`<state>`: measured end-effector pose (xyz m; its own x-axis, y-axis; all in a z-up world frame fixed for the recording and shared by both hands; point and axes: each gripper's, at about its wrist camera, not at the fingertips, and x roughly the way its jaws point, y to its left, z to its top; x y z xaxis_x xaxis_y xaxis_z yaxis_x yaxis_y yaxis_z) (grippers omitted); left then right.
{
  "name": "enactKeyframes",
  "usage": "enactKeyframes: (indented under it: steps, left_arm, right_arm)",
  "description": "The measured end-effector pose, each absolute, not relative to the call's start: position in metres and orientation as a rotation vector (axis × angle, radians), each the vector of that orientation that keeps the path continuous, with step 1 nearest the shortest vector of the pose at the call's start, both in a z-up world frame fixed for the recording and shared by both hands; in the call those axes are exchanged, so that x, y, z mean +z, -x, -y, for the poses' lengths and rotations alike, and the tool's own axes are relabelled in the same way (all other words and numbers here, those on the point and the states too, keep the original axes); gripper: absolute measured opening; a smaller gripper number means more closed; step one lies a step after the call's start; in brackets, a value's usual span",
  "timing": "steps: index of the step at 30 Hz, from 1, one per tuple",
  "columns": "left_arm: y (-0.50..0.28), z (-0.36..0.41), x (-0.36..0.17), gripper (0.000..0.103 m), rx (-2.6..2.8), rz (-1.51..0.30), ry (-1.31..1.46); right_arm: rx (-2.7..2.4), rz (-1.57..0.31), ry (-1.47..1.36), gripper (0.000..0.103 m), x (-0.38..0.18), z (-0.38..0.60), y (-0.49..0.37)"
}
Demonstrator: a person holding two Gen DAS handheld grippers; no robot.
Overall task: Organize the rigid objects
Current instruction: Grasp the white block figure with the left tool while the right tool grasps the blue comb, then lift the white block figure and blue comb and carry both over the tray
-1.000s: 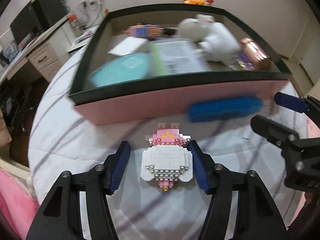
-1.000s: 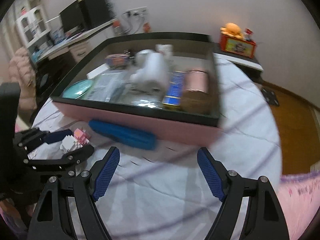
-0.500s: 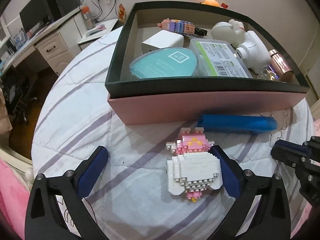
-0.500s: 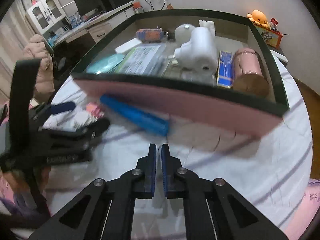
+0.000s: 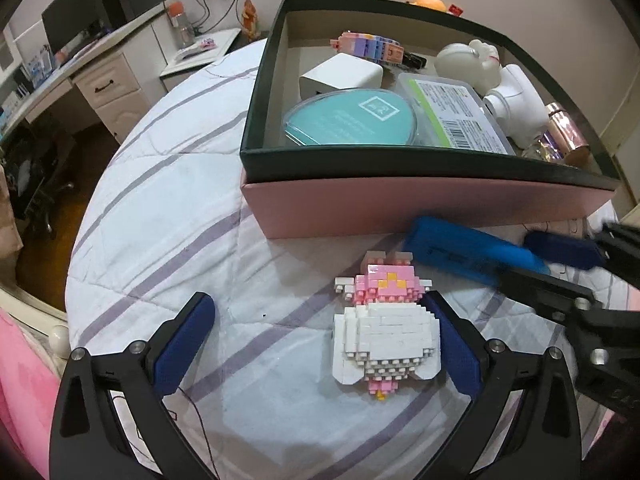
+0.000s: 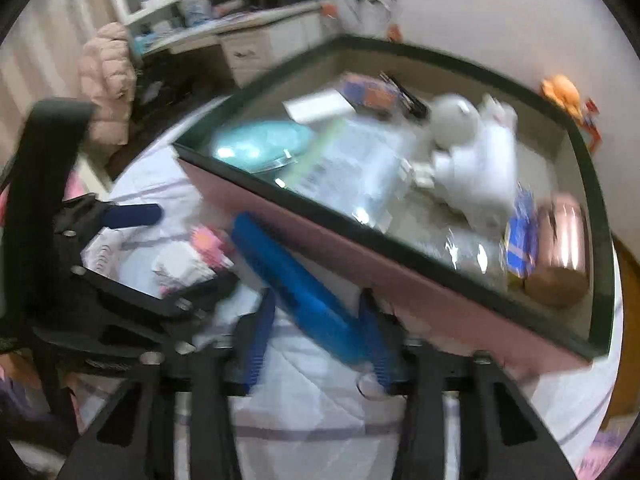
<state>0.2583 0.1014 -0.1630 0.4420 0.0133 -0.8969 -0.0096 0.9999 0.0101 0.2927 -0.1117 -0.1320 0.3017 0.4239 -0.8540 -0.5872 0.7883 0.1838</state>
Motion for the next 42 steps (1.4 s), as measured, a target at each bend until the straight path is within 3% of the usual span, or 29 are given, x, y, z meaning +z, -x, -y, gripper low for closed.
enactKeyframes:
  steps: [8, 11, 14, 16, 19, 21, 22, 23, 33, 42]
  left_arm:
    - [-0.254, -0.097, -0.163, 0.103, 0.013, -1.115, -0.01]
    - [-0.254, -0.097, -0.163, 0.103, 0.017, -1.122, -0.005]
    - [-0.253, -0.096, -0.163, 0.103, 0.016, -1.127, -0.012]
    - [-0.253, -0.096, -0.163, 0.103, 0.016, -1.125, -0.003]
    - [-0.247, -0.091, -0.163, 0.103, 0.007, -1.088, -0.015]
    - [-0.242, -0.088, -0.159, 0.087, -0.035, -1.063, -0.015]
    - [-0.24, -0.086, -0.157, 0.069, -0.04, -1.055, -0.019]
    - [-0.238, -0.084, -0.154, 0.043, -0.033, -1.054, -0.027]
    - [-0.23, -0.081, -0.138, 0.044, -0.078, -1.075, 0.004]
    - [-0.208, -0.069, -0.093, 0.044, -0.065, -0.963, -0.028]
  right_arm:
    - [0.522, -1.128, 0.038, 0.021, -0.129, 0.155, -0.253]
    - [0.516, -1.127, 0.046, 0.022, -0.13, 0.15, -0.263]
    - [0.526, -1.112, 0.095, 0.035, -0.131, 0.136, -0.273]
    - [0.564, -1.135, 0.092, 0.035, -0.137, 0.127, -0.28]
    - [0.542, -1.11, 0.151, 0.024, -0.14, 0.121, -0.277]
    - [0.535, -1.13, 0.065, 0.018, -0.142, 0.133, -0.28]
    - [0.526, -1.133, 0.028, 0.018, -0.141, 0.142, -0.28]
    - [0.51, -1.131, 0.01, 0.017, -0.14, 0.148, -0.279]
    - [0.461, -1.063, -0.024, 0.015, -0.125, 0.164, -0.271]
    - [0.418, -0.926, -0.068, 0.015, -0.077, 0.191, -0.239]
